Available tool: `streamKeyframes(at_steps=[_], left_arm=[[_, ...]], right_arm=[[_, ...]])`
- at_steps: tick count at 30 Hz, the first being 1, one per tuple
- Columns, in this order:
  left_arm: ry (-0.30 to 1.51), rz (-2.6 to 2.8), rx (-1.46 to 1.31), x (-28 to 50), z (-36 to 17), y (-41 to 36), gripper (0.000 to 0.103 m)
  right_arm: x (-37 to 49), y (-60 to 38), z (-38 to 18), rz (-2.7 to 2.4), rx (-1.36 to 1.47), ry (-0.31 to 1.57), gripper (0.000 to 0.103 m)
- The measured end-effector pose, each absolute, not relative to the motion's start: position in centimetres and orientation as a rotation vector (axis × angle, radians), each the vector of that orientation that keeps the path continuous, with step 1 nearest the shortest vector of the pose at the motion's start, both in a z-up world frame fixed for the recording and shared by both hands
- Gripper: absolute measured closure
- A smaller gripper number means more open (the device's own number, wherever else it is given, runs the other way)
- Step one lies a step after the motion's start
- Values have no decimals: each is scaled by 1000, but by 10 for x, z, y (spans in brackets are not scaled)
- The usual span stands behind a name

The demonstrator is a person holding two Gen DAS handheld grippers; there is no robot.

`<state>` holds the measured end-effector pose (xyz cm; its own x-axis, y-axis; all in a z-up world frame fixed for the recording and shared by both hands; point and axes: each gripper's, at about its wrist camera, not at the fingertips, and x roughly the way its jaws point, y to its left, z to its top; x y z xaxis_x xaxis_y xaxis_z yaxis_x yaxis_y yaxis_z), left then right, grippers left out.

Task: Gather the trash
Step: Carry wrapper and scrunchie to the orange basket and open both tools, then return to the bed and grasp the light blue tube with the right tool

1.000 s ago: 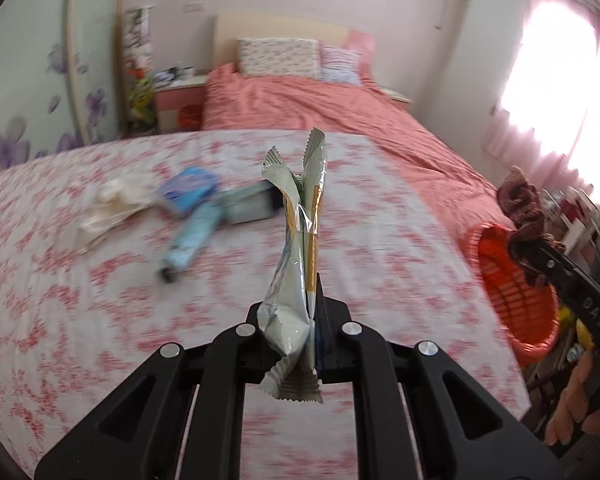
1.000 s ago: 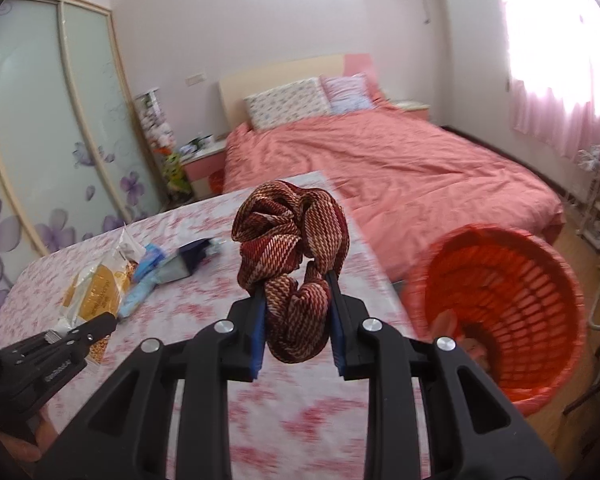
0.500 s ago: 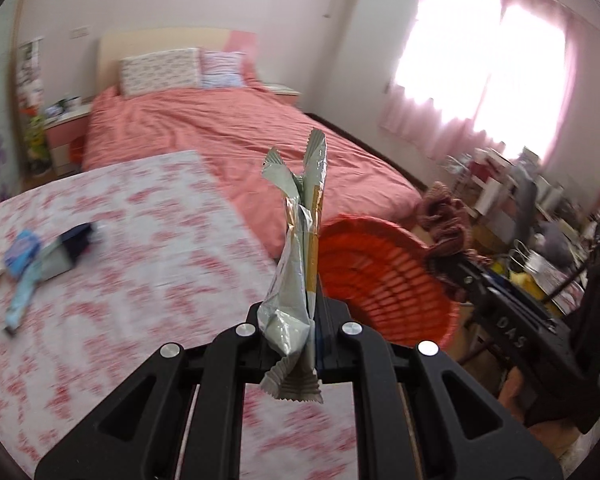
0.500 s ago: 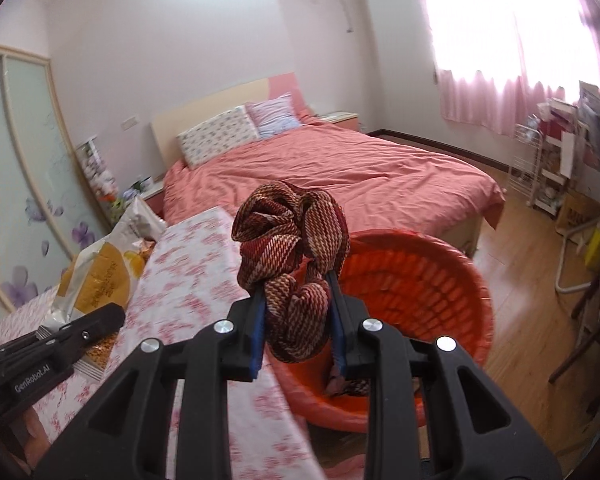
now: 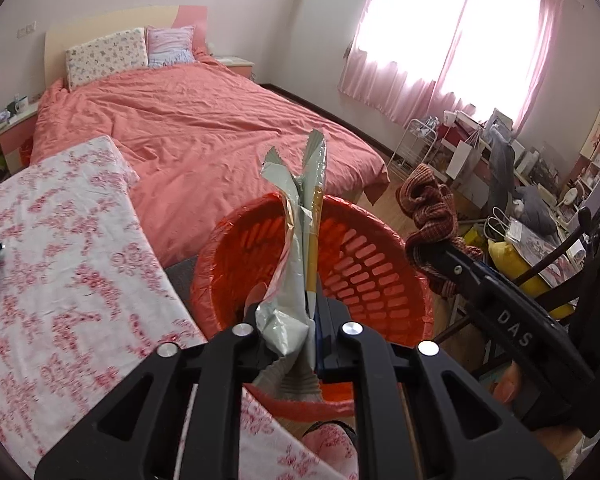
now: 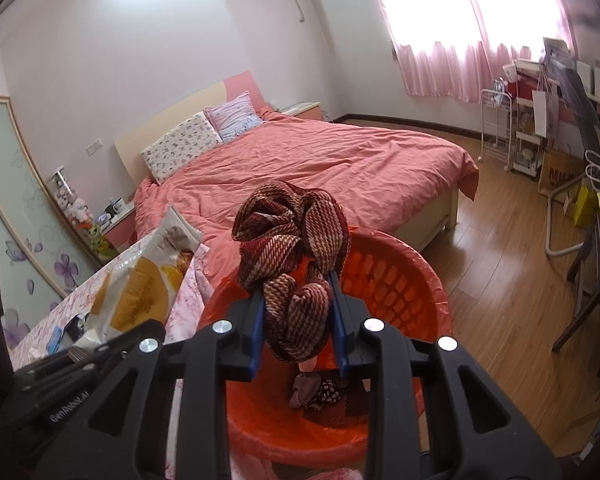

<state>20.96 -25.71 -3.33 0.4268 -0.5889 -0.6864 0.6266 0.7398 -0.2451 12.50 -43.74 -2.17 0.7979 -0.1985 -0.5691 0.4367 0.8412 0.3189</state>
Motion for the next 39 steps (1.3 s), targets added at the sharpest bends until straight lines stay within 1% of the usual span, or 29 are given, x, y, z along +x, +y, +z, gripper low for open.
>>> streamKeyframes(at_steps=[1,2,3,5,7,9,10,11,12,14,15,18,20,23,31,39], left_arm=[[839,-757,49,211,-35,-259,87],[846,-753,48,212,-37,-260,76],[851,-748,49,212,-38,-259,61],[853,-732,47,212,-41,-254,49],[855,-710,59,212,-43,-251,48],[858,-679,63,212,-44,-245,43],[852,-653,66,212,-44,-238,40],[841,-622,72,212,-43,-230,33],[830,-592,76,212,-43,-224,24],[804,-513,87,209,-41,-204,15],[795,-487,94,208,-41,-195,12],[775,-389,120,208,-42,-161,7],[773,-336,112,210,-41,-134,7],[787,-261,81,214,-43,-95,5],[798,-76,24,216,-52,7,5],[786,75,-10,220,-61,84,5]], right_arm=[[127,-441,-24,-354,462,551,68],[129,-442,-26,-356,468,555,62],[129,-443,-29,-358,474,557,60],[132,-446,-35,-363,487,566,53],[132,-445,-38,-373,483,573,49],[131,-443,-41,-380,479,579,43],[129,-443,-41,-382,476,578,37],[128,-440,-41,-389,465,576,30],[127,-437,-40,-396,450,574,28],[127,-426,-37,-409,403,575,22],[127,-420,-36,-407,385,578,21],[130,-402,-34,-388,345,584,16],[135,-385,-32,-367,310,596,13],[145,-357,-32,-322,268,615,13],[174,-277,-41,-174,221,678,13],[203,-194,-52,-38,172,735,13]])
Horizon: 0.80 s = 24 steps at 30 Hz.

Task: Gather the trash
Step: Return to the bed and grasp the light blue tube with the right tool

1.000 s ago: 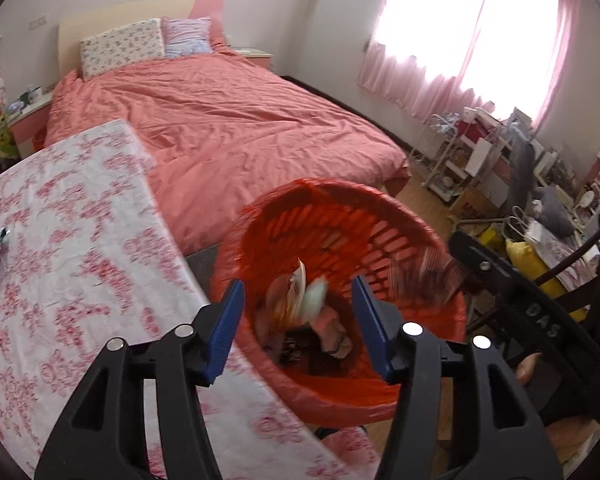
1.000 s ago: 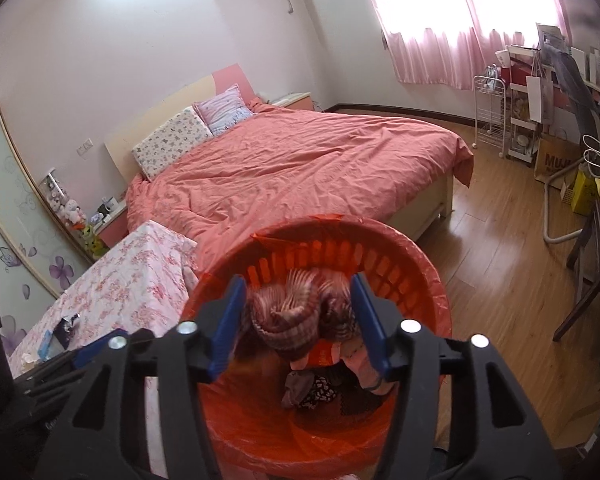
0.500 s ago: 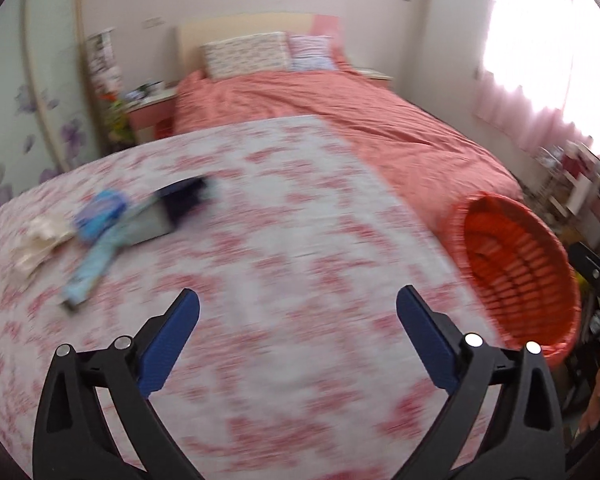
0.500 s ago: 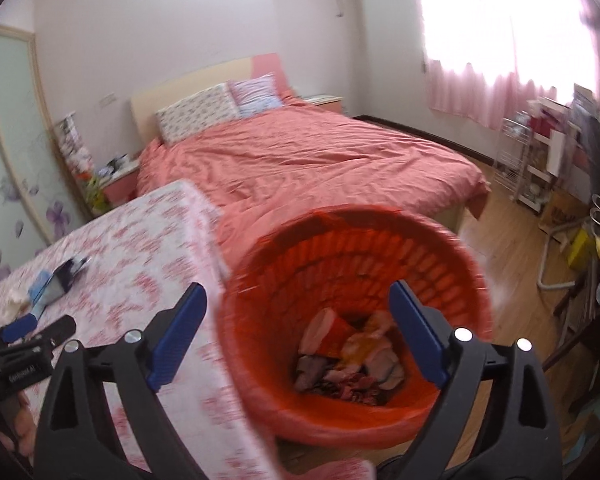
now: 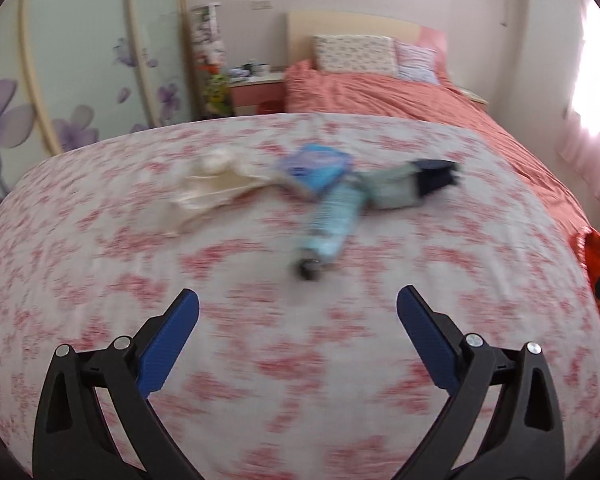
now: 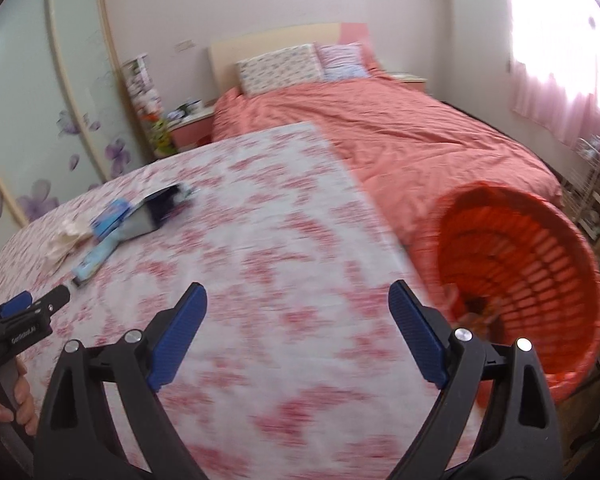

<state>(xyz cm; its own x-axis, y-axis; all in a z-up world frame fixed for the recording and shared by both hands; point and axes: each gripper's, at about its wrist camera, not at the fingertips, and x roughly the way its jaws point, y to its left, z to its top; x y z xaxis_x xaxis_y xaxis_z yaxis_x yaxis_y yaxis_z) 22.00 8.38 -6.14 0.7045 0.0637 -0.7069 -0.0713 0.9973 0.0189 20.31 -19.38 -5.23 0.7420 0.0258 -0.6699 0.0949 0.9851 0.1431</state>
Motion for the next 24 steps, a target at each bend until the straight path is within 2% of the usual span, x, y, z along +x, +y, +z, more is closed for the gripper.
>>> streamKeyframes(at_steps=[7,14,18,24], left_arm=[[780,174,-51,225,-66,143,5],[784,261,-119,228,-70,197,5],[790,296,-145,228,-73,215,5],[799,298,-153,231,-76,223,5]], right_arm=[[232,-109,-63,96,117,781,19],[267,-35,-69,219,195,836,31],[289,-2,-74,247,207,871,33],[318,23,-86,227,208,925,46]])
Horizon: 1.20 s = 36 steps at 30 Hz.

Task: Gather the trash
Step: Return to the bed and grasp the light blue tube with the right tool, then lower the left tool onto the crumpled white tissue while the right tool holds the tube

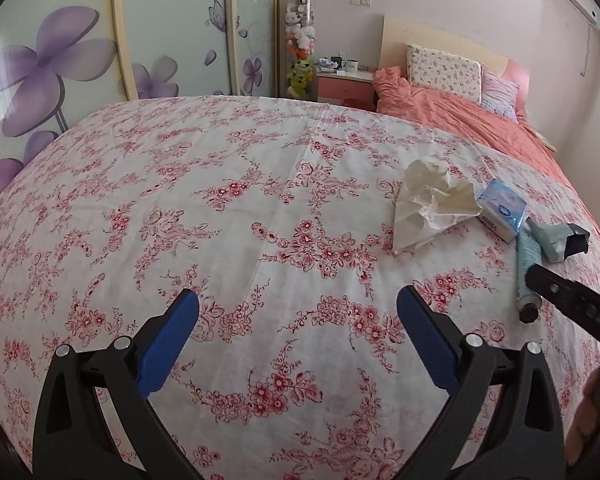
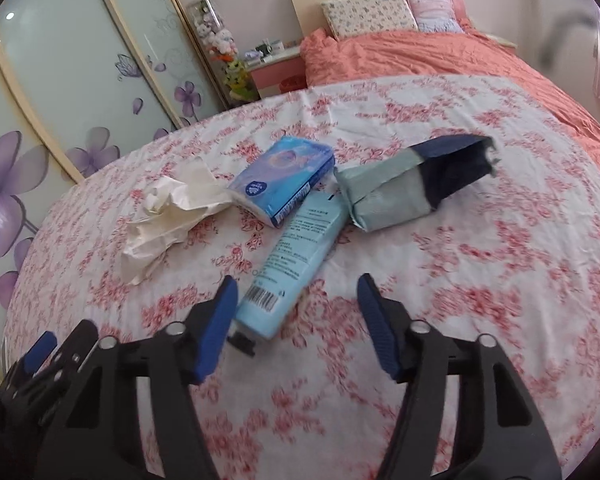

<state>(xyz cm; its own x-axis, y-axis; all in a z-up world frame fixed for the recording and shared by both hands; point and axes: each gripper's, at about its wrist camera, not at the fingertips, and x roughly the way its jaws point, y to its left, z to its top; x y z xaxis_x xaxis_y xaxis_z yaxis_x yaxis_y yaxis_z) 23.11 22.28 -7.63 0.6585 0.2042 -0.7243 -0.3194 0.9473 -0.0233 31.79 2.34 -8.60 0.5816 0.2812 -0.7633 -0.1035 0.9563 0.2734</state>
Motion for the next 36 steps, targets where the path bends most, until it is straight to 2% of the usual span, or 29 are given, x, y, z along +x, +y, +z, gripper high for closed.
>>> streamKeyframes(at_steps=[2,5,6,12,16,18,19,30,31,32,33,36], left_arm=[[799,291,-146,232,-76,221,5],[784,267,-142,237,-73,216,5],[779,259,-140,238,-72,214,5],[760,211,-137,259,-64,200,5],[756,180,-133,280,-57,191,5],[760,164,-124,288,-58,187,5],[767,157,-117,295,-59,184,5],[858,149,-13,341,-86,159,6],[871,142,-34,344,-88,161,8],[879,133,-64,347,-89,165,16],[884,122,-88,348,-90,167,30],[889,93,-120,342,-89,170,37]], right_arm=[[320,25,-86,221,205,920,61],[314,23,-85,249,178,934,77],[311,21,-85,246,162,940,78],[306,6,-87,258,183,954,77],[317,9,-87,236,179,946,71],[321,10,-87,234,155,938,79],[322,9,-87,235,140,940,79],[267,-55,-86,278,123,936,79],[260,-63,-85,275,110,933,79],[255,-67,-86,273,104,930,79],[249,-74,-86,268,98,928,79],[236,-94,-86,234,97,917,79]])
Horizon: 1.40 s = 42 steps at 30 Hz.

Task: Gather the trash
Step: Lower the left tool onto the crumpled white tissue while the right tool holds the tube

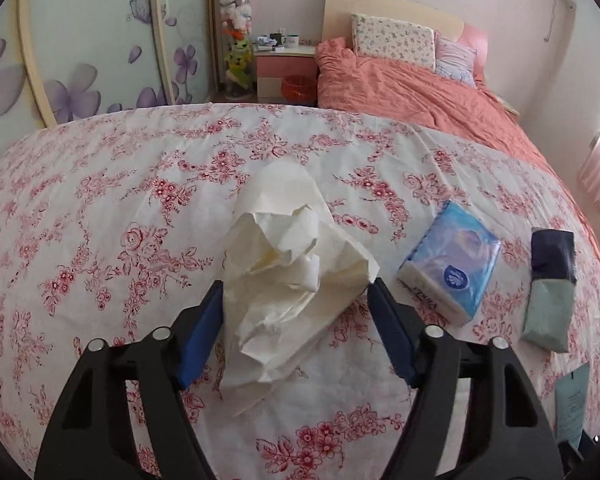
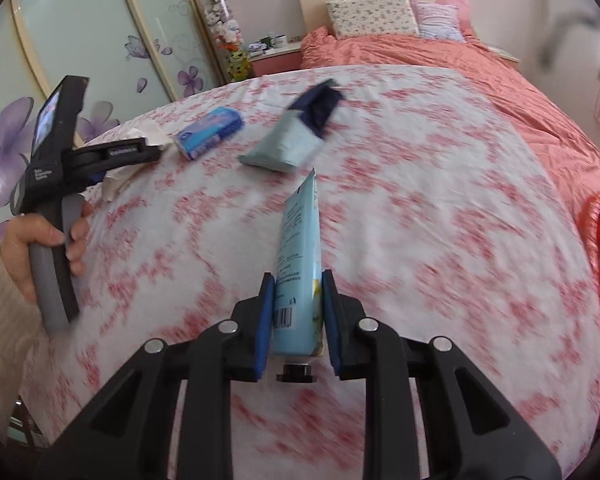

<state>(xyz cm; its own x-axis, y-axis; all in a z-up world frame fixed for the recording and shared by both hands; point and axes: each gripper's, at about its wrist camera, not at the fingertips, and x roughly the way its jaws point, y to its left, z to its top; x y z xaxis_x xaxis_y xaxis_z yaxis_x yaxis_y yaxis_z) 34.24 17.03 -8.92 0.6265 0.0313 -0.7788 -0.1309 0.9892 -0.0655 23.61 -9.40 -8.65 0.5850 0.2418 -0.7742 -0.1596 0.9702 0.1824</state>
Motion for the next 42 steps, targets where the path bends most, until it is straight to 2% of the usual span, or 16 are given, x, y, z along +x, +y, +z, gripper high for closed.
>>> streamKeyframes(at_steps=[1,3,13,16,19,21,22,34,42], left_arm=[[885,84,-121,338,-89,170,38],[882,71,-118,329,-88,169,49],[889,-102,-108,263,-87,124,51],[889,-142,-80,248,-85,100,49],[862,-127,-39,242,-81,85,39],[846,-103,-23,244,-78,82,26],[839,-86,-23,246,-75,80,24],[877,8,-29,272,-87,84,24],[899,23,-37,272,-94,87,29]], right_arm=[[233,-102,-86,211,96,911,79],[233,-114,-87,175,107,904,79],[249,-154,-88,60,161,894,79],[253,-158,-88,53,169,894,79],[255,-160,-89,53,183,900,78],[256,-161,-88,45,189,893,77],[257,-162,-88,43,190,892,76],[263,-151,-90,9,119,885,74],[267,-141,-90,-20,54,897,73]])
